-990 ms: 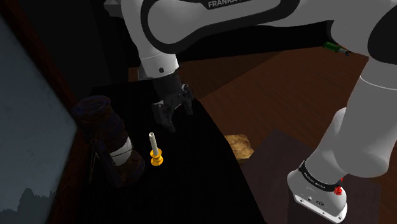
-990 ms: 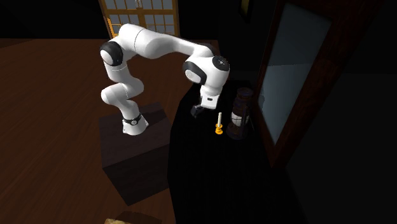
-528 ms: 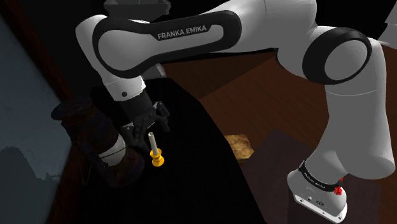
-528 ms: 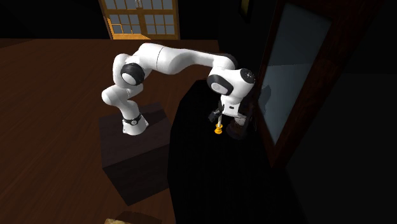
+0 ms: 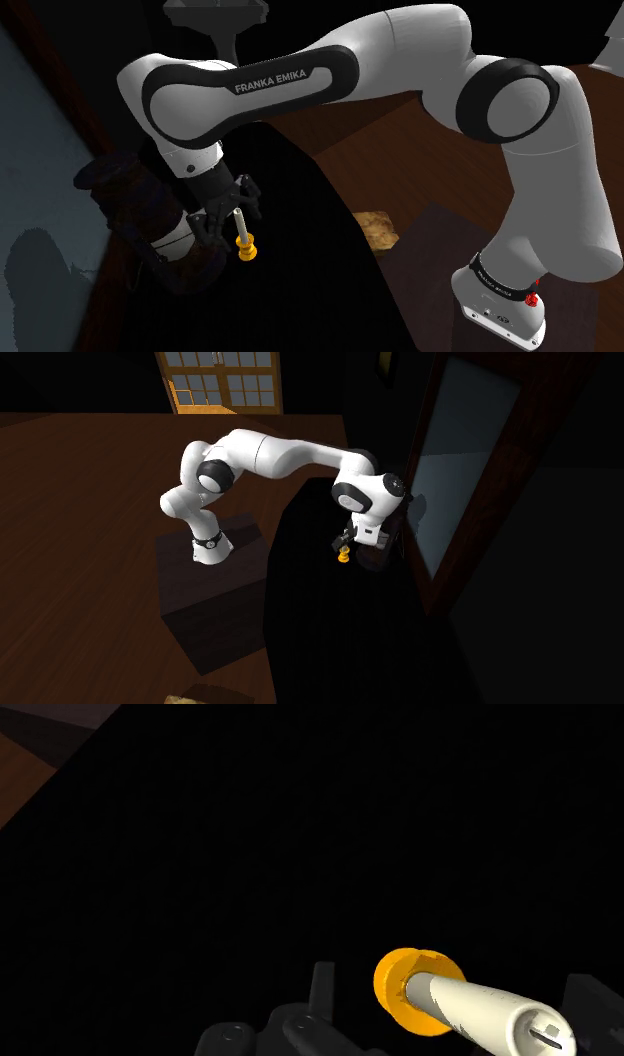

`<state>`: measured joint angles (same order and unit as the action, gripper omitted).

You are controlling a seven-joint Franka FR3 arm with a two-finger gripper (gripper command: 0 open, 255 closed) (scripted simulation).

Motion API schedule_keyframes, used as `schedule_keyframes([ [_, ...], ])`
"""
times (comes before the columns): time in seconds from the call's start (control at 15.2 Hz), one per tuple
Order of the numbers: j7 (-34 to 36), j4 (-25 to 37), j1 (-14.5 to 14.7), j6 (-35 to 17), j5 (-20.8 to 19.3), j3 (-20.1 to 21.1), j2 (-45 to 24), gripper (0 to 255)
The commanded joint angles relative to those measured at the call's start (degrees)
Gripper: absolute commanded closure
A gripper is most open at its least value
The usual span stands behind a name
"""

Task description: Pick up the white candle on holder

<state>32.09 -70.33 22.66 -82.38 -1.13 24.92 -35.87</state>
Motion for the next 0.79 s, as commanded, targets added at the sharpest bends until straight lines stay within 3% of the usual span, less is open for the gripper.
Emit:
schedule_keyframes([
  [0.0,-0.04,-1.29,-0.1,-1.11,-0.06,-0.1,-0.14,0],
  [0.07,-0.04,-1.31,-0.11,-1.12,-0.05,-0.1,-0.13,0],
  [0.13,-0.14,-1.44,-0.17,-1.25,-0.09,-0.14,-0.15,255],
  [0.59,-0.28,-3.31,-0.53,-2.28,0.11,-0.07,0.67,255],
  [0.73,-0.04,-1.29,-0.1,-1.11,-0.05,-0.1,-0.14,255],
])
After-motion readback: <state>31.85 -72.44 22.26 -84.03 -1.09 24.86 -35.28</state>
